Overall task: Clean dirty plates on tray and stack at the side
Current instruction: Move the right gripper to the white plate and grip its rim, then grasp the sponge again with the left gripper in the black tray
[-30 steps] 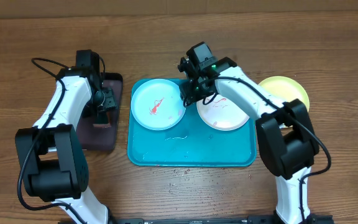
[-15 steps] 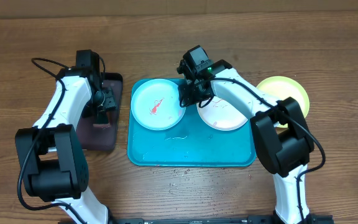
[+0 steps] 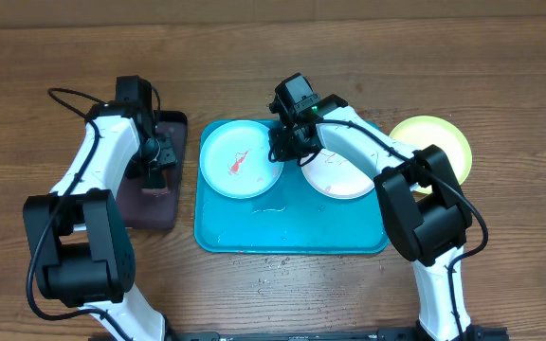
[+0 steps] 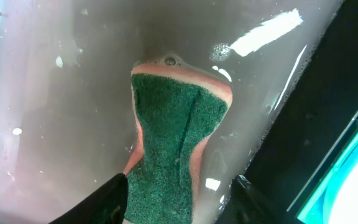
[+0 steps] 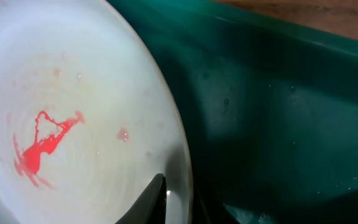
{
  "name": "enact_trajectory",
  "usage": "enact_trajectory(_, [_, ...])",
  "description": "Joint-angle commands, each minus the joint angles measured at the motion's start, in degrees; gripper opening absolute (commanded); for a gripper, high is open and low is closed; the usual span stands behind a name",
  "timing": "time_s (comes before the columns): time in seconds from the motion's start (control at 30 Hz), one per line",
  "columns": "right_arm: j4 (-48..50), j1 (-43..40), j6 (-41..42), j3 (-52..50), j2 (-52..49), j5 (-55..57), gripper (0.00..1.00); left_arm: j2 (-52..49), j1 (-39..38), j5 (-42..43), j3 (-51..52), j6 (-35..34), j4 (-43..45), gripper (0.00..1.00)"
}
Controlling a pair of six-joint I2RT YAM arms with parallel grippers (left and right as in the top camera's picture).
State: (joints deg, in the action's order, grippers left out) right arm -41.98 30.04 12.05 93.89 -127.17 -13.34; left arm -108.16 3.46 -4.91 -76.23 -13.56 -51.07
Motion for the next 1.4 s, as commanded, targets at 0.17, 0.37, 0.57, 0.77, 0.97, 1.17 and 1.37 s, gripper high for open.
enact_trajectory(0.17, [0.1,0.3,0.7,0.6,-1.5,-0.3,0.13,0.7,-0.1,0.4,0.1,-0.8,0.3,0.54])
enact_trajectory(0.37, [0.1,0.3,1.4,0.6,-1.5,-0.3,0.12,0.5,-0.1,0.0,3.9,-0.8,4.9,0.54])
enact_trajectory(0.57, [0.1,0.3,1.5,0.6,-1.5,-0.3,0.10,0.5,-0.1,0.0,4.6,-0.8,6.3,0.35])
enact_trajectory(0.77, [0.1,0.3,1.5,0.6,-1.5,-0.3,0.10,0.5,-0.1,0.0,6.3,-0.8,7.3,0.44])
enact_trajectory(0.97, [0.2,0.3,1.5,0.6,-1.5,-0.3,0.09,0.4,-0.1,-0.6,7.0,-0.8,7.6,0.37])
enact_trajectory(1.17, [0.1,0.3,1.5,0.6,-1.5,-0.3,0.09,0.4,-0.1,-1.3,7.0,-0.8,7.4,0.05])
enact_trajectory(1.37, [0.2,0.3,1.5,0.6,-1.5,-0.3,0.09,3.0,-0.1,-0.6,6.6,-1.0,6.5,0.04])
